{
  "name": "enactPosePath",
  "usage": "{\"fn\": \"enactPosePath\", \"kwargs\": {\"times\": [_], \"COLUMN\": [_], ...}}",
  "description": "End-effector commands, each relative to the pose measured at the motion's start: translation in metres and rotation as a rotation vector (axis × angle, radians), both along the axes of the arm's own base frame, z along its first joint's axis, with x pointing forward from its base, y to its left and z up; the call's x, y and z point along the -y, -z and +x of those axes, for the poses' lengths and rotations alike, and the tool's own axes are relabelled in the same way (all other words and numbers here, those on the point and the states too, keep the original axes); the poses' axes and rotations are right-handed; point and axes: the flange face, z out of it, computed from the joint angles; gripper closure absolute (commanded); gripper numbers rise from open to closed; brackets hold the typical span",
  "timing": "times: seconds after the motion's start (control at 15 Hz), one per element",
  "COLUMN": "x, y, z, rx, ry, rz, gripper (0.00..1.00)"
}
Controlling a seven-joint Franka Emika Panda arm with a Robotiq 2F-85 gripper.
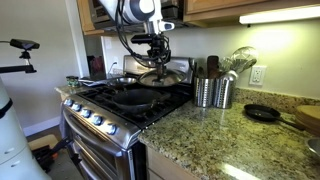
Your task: Pick up the silver lid and place it on the black pot.
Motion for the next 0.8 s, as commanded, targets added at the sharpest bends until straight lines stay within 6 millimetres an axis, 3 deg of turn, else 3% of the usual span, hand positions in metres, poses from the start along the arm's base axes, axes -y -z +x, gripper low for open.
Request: {"fn": "enactPosePath", "kwargs": {"times": [0.0, 0.33, 0.53, 0.73], "x": [-0.04, -0.088, -0.102, -0.104], "y": [0.003, 0.032, 0.047, 0.059], "z": [-0.023, -0.039, -0.048, -0.055], "rx": [-0.007, -0.051, -0.083, -0.104], "ry": [-0.107, -0.202, -0.235, -0.243], "rz": [0.026, 0.07, 0.066, 0.052], "gripper": [0.8, 0.8, 0.8, 0.8]}}
